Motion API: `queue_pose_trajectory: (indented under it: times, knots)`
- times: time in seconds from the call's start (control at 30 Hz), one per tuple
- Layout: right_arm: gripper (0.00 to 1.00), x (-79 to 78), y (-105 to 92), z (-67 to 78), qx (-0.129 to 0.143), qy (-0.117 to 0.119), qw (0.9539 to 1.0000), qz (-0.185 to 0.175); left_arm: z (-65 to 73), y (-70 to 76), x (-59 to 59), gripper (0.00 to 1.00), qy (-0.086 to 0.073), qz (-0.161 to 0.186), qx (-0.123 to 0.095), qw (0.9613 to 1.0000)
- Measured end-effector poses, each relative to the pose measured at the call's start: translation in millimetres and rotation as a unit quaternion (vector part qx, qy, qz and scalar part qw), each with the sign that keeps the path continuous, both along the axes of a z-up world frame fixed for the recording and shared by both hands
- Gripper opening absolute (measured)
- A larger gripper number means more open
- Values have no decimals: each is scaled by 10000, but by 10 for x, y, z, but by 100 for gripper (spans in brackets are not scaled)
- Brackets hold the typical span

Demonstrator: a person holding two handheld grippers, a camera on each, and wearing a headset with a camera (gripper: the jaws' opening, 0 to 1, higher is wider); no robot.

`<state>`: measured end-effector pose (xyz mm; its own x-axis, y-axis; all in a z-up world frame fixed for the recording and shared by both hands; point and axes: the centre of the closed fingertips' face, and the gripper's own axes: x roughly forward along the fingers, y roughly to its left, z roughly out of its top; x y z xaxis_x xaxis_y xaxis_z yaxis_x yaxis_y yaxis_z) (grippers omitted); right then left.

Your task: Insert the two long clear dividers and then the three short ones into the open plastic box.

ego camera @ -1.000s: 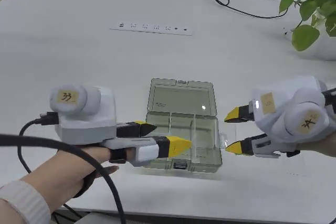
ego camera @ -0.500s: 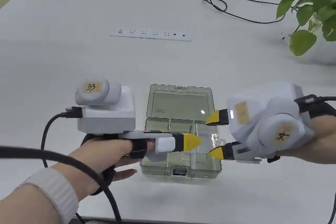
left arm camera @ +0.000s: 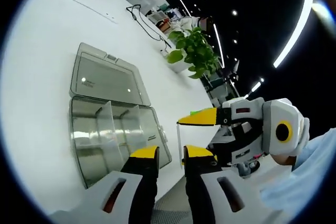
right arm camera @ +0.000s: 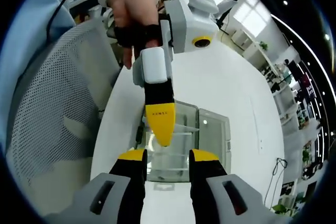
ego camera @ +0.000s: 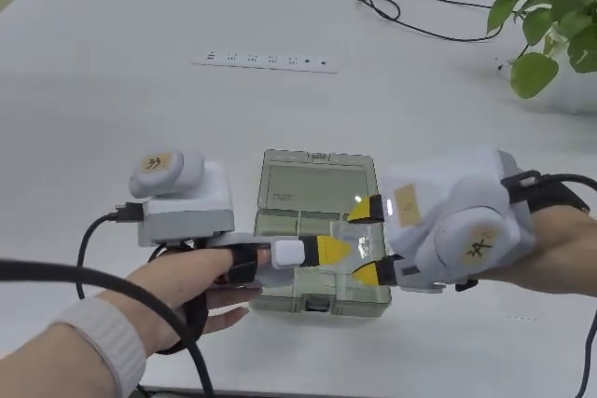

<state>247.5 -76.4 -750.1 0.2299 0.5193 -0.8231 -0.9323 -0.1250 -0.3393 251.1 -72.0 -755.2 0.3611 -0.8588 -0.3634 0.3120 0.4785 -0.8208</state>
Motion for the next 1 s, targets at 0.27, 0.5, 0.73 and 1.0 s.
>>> queue_pose_trajectory:
  times: [0.27, 0.5, 0.73, 1.0]
  knots:
    - [32, -52, 67, -1, 12, 37, 10000, 92, 54, -38, -33, 3, 132, 22, -236, 9996]
    - [32, -82, 88, 9, 36, 57, 9999, 145, 77, -40, -70, 0, 218, -58, -318, 9992]
    - [33, -97, 97, 11, 55, 107, 9998, 169, 83, -37, -87, 0, 158, -92, -316, 9993]
    - [34, -103, 50, 123, 345, 682, 9971, -59, 120, -41, -185, 0, -654, -766, 14, 9949]
